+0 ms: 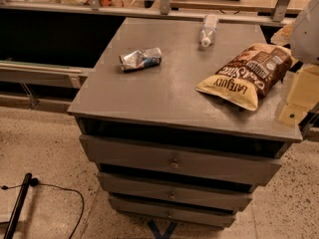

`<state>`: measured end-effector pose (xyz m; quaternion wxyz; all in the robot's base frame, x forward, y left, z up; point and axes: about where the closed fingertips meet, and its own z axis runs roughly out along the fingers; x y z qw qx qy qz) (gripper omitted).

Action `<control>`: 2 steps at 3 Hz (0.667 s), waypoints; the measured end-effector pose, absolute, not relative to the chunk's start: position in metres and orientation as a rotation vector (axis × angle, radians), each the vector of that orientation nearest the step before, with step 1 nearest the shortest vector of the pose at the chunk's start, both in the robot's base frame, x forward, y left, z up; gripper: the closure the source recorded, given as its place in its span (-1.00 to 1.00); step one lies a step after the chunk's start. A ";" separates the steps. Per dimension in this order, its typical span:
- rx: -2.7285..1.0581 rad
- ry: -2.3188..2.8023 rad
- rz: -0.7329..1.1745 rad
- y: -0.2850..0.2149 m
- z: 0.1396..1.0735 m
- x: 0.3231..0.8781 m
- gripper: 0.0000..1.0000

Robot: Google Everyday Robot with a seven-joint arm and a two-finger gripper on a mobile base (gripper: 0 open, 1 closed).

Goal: Place blue plastic bottle upright

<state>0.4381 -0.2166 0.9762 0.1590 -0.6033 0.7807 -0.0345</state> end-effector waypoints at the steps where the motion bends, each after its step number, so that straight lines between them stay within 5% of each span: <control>1: -1.724 2.232 -0.098 -0.217 0.976 0.438 -1.00; 2: -1.575 2.220 0.009 -0.223 0.979 0.460 -1.00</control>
Offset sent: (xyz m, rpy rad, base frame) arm 0.0761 -0.0279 0.0118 0.4379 -0.0794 -0.2127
